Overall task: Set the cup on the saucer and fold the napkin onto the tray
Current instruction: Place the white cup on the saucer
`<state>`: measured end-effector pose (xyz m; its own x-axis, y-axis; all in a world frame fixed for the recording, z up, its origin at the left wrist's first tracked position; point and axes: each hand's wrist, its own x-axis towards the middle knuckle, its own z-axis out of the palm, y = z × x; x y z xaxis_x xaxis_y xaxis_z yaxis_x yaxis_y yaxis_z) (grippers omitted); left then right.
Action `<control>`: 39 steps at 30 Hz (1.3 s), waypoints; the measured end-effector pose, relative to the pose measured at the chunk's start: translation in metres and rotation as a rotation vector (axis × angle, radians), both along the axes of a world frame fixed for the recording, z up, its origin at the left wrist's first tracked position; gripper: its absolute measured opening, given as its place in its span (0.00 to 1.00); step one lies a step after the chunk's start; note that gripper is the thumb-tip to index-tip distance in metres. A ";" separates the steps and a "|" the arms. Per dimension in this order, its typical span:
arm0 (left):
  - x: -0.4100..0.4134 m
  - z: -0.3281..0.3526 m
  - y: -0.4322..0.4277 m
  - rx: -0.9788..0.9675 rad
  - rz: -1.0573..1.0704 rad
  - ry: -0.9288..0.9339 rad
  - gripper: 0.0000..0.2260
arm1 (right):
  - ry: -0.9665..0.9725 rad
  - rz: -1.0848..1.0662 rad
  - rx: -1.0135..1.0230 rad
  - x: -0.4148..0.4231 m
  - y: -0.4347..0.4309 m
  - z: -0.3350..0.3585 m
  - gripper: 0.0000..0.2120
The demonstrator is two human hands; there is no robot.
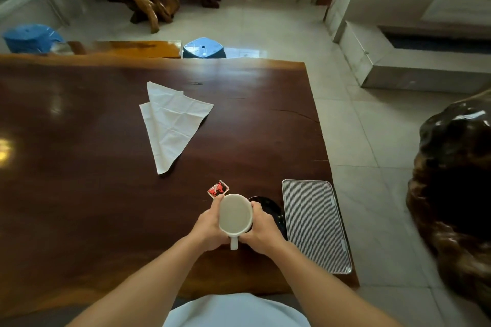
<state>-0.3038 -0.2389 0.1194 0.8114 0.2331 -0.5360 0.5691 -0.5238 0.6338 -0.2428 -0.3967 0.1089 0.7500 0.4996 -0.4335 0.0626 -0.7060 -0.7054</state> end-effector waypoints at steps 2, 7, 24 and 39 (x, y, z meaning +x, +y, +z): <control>0.002 -0.003 -0.001 -0.009 -0.015 0.013 0.50 | 0.012 -0.005 -0.013 0.001 -0.001 -0.002 0.38; 0.014 -0.006 -0.007 -0.037 -0.066 0.042 0.46 | 0.046 -0.047 -0.041 0.006 -0.008 -0.007 0.38; 0.070 -0.041 -0.052 -0.135 -0.111 0.158 0.44 | 0.165 -0.152 -0.189 0.049 -0.043 -0.034 0.30; 0.084 -0.064 -0.059 -0.189 0.001 0.106 0.38 | 0.200 -0.213 -0.251 0.063 -0.040 -0.053 0.27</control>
<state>-0.2197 -0.2982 0.0554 0.7479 0.1205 -0.6527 0.6383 -0.4006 0.6574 -0.1801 -0.4371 0.0563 0.7139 0.2016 -0.6706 -0.2250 -0.8408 -0.4924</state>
